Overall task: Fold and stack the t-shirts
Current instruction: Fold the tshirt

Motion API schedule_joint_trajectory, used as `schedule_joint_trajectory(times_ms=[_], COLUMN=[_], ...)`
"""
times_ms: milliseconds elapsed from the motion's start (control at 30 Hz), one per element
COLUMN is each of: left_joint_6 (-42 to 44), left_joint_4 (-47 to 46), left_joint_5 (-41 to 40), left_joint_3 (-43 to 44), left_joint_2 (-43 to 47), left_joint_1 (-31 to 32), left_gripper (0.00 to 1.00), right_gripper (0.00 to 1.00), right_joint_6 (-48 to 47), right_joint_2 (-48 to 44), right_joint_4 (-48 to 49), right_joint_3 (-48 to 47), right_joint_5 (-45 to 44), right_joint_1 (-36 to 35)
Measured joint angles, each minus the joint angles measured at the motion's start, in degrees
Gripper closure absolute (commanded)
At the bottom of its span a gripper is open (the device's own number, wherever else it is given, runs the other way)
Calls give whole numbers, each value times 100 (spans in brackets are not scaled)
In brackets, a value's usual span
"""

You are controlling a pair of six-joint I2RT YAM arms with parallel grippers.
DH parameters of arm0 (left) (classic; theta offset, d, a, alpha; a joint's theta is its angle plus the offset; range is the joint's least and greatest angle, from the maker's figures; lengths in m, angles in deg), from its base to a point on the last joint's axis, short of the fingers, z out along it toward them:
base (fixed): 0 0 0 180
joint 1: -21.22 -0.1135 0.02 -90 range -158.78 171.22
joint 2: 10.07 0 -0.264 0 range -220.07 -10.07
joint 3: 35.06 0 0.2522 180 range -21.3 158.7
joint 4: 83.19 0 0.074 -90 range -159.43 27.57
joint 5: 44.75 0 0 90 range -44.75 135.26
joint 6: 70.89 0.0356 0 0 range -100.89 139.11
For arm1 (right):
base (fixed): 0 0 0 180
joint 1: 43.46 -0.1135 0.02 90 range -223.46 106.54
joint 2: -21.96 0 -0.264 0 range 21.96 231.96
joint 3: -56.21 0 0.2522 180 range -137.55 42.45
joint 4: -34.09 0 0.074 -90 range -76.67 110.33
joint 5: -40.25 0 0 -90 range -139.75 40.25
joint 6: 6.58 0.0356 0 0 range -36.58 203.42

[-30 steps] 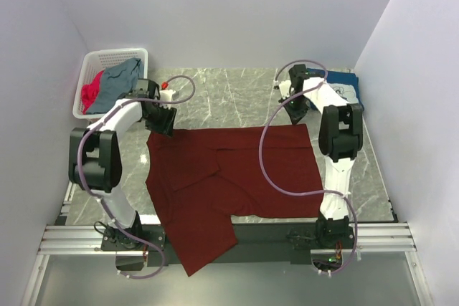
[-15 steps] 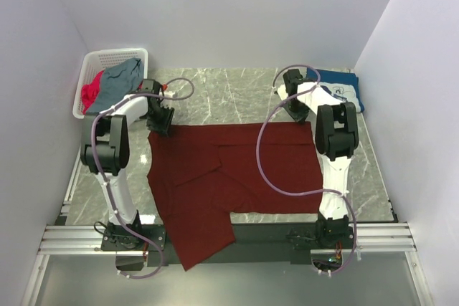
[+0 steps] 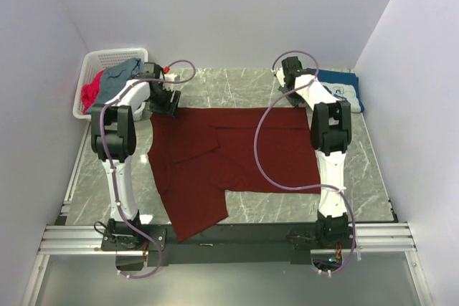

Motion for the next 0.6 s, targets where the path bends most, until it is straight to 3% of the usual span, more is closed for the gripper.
schedule_joint_trajectory(times_ms=[33, 67, 167, 400, 600], left_joint_6=[59, 116, 415, 1843, 3169], left_joint_4=[74, 175, 511, 1108, 1961], left_joint_5=[116, 236, 667, 1578, 1624], left_joint_3=[11, 11, -90, -1513, -3539], left_joint_2=[57, 142, 791, 3895, 5571], left_joint_1=[-17, -28, -68, -68, 476], left_gripper=[23, 19, 9, 17, 27], right_gripper=[59, 44, 27, 30, 43], right_joint_6=[22, 37, 66, -262, -693], right_joint_2=[-74, -188, -901, -3805, -5724], right_joint_4=[-44, -129, -444, -1235, -1742], right_joint_3=[-26, -15, 240, 1698, 4046], right_joint_5=[98, 229, 741, 1947, 2417], right_joint_1=[4, 11, 13, 13, -118])
